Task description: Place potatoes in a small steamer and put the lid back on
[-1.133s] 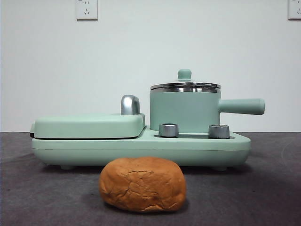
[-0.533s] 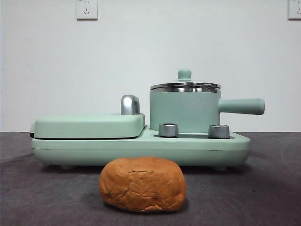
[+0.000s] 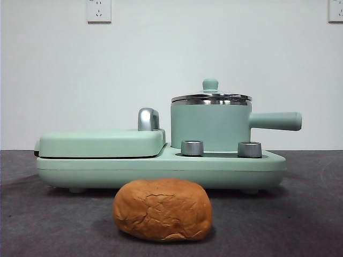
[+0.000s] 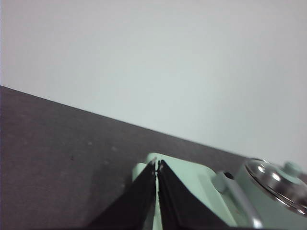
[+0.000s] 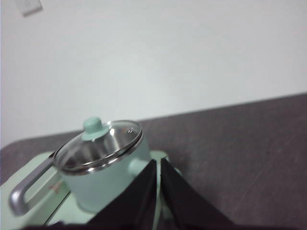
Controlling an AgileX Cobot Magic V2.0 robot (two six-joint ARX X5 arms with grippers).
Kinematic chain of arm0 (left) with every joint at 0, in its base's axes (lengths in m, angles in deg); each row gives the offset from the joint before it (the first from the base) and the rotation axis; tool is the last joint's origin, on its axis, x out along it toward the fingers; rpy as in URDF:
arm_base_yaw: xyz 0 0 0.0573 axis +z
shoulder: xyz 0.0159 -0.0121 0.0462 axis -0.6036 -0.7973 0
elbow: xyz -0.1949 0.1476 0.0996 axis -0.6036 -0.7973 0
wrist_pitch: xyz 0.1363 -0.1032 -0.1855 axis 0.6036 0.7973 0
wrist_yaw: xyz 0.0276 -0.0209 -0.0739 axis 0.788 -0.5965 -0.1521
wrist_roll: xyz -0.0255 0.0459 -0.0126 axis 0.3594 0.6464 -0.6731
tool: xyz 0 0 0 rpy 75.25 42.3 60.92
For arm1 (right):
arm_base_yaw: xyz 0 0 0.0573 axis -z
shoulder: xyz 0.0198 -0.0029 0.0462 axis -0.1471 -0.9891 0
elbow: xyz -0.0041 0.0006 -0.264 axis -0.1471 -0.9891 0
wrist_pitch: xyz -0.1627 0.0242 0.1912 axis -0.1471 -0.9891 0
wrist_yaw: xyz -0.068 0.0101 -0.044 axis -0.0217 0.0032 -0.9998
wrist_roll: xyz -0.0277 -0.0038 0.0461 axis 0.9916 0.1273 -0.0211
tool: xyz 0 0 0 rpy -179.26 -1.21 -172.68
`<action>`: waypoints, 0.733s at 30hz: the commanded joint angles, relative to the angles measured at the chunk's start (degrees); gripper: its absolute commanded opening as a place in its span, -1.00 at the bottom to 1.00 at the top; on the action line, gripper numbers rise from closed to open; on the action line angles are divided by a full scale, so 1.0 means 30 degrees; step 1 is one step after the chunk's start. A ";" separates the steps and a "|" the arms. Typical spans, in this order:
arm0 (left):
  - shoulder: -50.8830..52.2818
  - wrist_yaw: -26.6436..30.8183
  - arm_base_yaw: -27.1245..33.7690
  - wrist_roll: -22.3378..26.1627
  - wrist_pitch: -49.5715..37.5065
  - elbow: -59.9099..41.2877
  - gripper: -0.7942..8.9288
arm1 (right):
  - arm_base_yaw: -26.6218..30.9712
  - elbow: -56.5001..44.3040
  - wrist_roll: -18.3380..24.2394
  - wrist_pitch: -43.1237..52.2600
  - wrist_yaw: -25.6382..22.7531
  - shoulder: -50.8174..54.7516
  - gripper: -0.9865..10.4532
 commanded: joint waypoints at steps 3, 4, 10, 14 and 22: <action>-0.2725 -0.1552 0.0000 0.2739 0.2550 0.3104 -0.82 | -0.0029 0.2616 0.2157 -0.1282 0.2011 -0.2703 -0.81; -0.3461 -0.2062 0.0000 0.3555 0.3177 0.3781 -0.82 | -0.0029 0.3184 0.2769 -0.1545 0.2521 -0.3402 -0.81; -0.6943 -0.4408 -0.0066 0.6914 0.4648 0.6237 -0.82 | -0.0087 0.5676 0.6426 -0.3446 0.4284 -0.6703 -0.81; -0.8976 -0.5610 -0.0452 0.8378 0.4626 0.7278 -0.82 | -0.0393 0.6797 0.8466 -0.4320 0.4794 -0.8648 -0.81; -1.2247 -0.6098 -0.2346 1.1628 0.4503 0.8757 -0.82 | -0.2302 0.8160 1.0367 -0.4765 0.5064 -1.1249 -0.81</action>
